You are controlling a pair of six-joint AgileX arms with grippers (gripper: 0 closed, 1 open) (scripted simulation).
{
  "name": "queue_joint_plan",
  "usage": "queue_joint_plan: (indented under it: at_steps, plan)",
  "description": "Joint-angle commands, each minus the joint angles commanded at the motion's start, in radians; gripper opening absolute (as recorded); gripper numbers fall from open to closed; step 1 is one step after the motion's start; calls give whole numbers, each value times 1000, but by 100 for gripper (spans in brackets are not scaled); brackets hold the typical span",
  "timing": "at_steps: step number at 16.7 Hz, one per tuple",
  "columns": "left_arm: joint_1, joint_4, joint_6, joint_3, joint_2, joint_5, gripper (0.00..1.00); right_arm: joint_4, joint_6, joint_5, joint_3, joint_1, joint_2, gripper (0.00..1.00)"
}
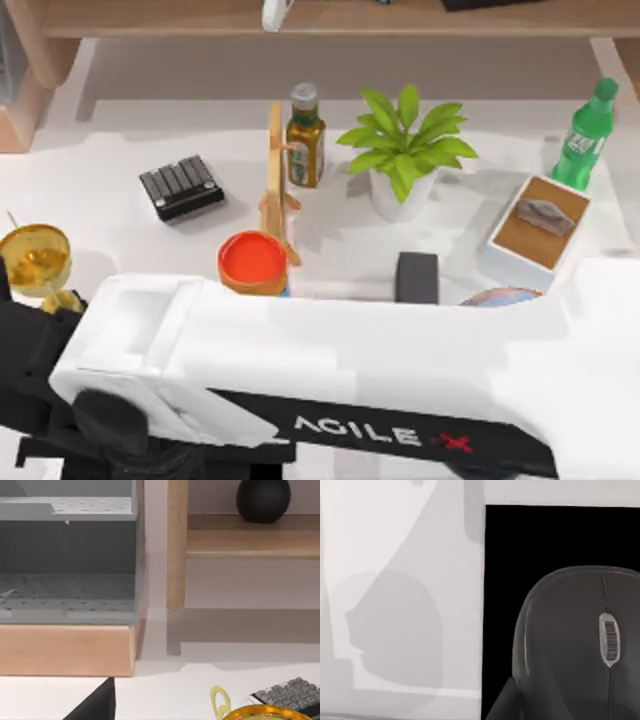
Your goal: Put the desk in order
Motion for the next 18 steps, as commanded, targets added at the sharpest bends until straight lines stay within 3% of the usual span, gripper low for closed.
queue_joint_plan:
  at_steps: [16, 18]
  plan:
    - [0, 0, 0, 0, 0, 0, 100, 12, -7, -6, -71, 2, 74, 0]
    - [0, 0, 0, 0, 0, 0, 100, 12, -7, -6, -71, 2, 74, 15]
